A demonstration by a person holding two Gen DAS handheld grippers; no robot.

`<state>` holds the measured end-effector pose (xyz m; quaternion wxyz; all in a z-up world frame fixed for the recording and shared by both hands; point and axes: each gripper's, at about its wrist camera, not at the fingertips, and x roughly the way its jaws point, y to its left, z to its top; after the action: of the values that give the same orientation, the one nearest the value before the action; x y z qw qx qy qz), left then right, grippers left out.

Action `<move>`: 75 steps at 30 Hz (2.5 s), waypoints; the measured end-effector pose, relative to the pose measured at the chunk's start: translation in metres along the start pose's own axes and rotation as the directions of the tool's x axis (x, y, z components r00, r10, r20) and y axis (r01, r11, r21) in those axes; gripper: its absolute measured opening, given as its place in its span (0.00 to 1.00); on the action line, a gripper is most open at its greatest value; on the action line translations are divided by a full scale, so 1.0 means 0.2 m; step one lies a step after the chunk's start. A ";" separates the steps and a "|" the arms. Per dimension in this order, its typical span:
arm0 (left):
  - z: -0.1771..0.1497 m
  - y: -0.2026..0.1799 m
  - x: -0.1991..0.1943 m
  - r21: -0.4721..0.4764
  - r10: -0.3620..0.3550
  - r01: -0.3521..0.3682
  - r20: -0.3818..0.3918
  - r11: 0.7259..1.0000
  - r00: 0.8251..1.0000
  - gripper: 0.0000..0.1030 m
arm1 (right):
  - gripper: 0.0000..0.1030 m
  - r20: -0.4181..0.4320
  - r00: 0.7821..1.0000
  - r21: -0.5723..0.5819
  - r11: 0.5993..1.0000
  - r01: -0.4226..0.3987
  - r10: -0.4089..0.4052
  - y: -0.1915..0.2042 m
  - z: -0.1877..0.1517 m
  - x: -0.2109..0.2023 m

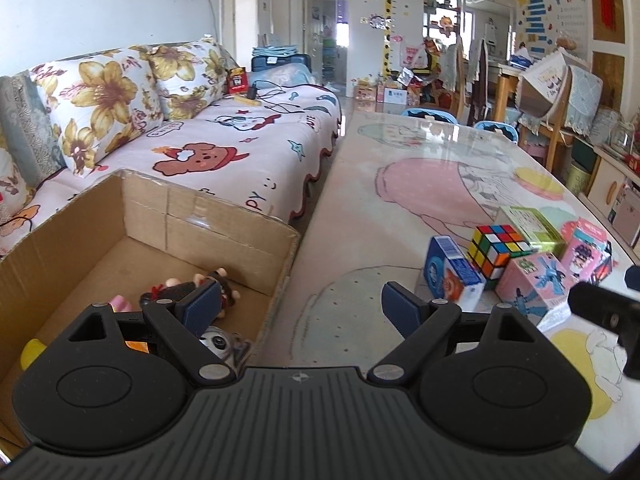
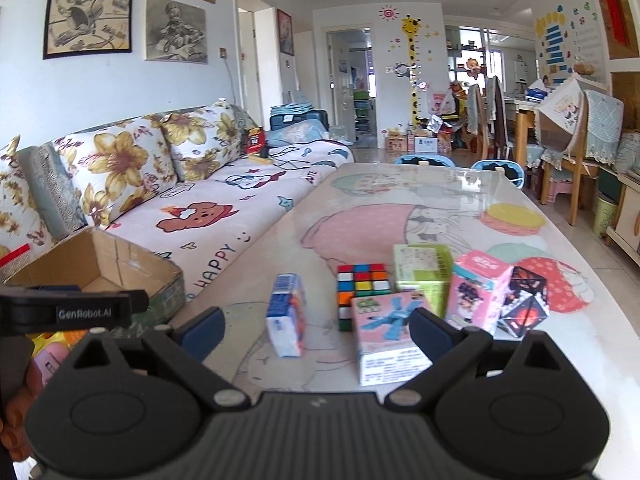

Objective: Organize rigid objects
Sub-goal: 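Move both empty grippers back over the toys on the table, then grasp the pink dragonfly toy box with the left gripper while the right gripper grasps the black star cube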

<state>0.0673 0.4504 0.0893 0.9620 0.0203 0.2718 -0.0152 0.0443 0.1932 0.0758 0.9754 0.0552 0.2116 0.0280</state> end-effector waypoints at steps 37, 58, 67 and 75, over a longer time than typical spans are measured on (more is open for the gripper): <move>-0.10 -0.26 0.08 0.165 -0.213 0.211 -0.006 0.963 0.977 1.00 | 0.99 -0.030 0.939 -0.004 0.939 0.343 -0.343 -0.69 -0.06 0.27; -0.04 -0.43 0.24 0.111 -0.139 0.138 -0.002 0.984 0.990 1.00 | 0.99 -0.140 0.983 0.005 0.993 0.119 -0.117 -0.81 -0.03 0.46; -0.03 -0.44 0.31 0.139 -0.125 0.127 -0.027 0.982 0.992 1.00 | 0.87 -0.145 0.985 -0.042 0.996 0.083 -0.088 -0.76 -0.01 0.52; -0.06 -0.45 0.24 0.165 -0.130 0.133 -0.029 0.977 0.991 0.95 | 0.57 -0.169 0.978 -0.026 0.993 0.117 -0.119 -0.77 -0.02 0.54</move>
<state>0.0981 0.3596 0.0505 0.9513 0.0829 0.2792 -0.1014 0.1451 0.0484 0.0093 0.9540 0.0323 0.2971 -0.0237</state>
